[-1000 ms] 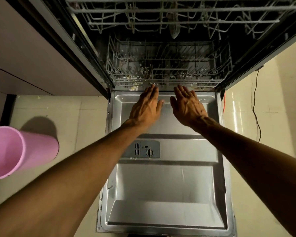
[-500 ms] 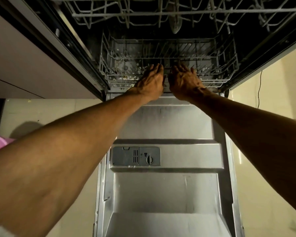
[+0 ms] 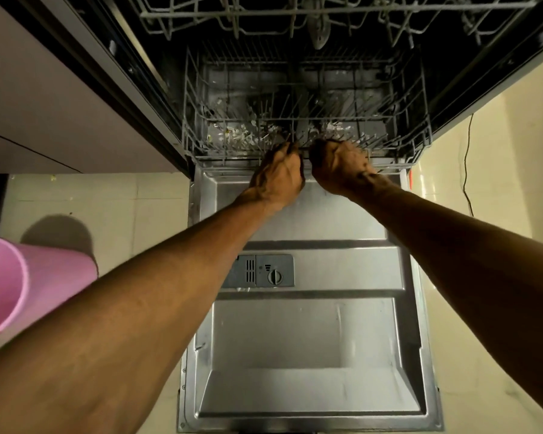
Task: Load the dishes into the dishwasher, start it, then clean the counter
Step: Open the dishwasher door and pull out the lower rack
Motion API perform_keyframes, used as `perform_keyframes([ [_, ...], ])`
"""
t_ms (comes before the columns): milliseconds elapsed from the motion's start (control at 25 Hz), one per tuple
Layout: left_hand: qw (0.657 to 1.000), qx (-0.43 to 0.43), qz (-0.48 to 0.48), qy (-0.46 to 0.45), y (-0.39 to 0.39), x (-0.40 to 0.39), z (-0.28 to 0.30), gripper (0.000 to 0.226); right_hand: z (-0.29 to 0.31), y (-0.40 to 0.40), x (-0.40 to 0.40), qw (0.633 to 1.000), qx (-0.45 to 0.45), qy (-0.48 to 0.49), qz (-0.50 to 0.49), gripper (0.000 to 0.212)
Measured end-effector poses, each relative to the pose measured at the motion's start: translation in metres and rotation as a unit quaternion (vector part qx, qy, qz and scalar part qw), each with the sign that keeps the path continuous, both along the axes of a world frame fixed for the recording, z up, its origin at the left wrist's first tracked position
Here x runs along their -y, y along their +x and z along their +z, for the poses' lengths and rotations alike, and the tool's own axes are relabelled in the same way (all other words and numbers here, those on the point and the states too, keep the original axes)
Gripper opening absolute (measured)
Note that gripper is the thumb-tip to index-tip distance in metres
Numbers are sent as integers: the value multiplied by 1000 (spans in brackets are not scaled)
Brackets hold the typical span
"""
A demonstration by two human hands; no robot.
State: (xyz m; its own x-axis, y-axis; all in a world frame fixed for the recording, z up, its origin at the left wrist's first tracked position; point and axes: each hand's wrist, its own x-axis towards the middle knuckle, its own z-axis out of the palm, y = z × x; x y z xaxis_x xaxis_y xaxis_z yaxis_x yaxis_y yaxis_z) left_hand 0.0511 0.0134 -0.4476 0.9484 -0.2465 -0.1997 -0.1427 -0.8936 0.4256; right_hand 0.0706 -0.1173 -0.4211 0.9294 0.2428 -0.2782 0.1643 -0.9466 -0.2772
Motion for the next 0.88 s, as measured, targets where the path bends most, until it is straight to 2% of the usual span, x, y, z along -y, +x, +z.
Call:
perform_keyframes([
  [80, 1000, -6, 3, -4, -13, -1, -1, 31, 2, -11, -2, 1000, -5, -7, 0, 29],
  [240, 1000, -16, -1, -3, -48, -1, 1, 48, 4, -40, -2, 1000, -2, -2, -11, 28],
  [680, 996, -90, -13, -1, -165, -2, 28, 55, -14, -156, 3, 998, -35, 29, -36, 33],
  [880, 995, -91, -16, 30, -205, 0, 23, 54, -7, -203, 4, 998, -32, 44, -30, 24],
])
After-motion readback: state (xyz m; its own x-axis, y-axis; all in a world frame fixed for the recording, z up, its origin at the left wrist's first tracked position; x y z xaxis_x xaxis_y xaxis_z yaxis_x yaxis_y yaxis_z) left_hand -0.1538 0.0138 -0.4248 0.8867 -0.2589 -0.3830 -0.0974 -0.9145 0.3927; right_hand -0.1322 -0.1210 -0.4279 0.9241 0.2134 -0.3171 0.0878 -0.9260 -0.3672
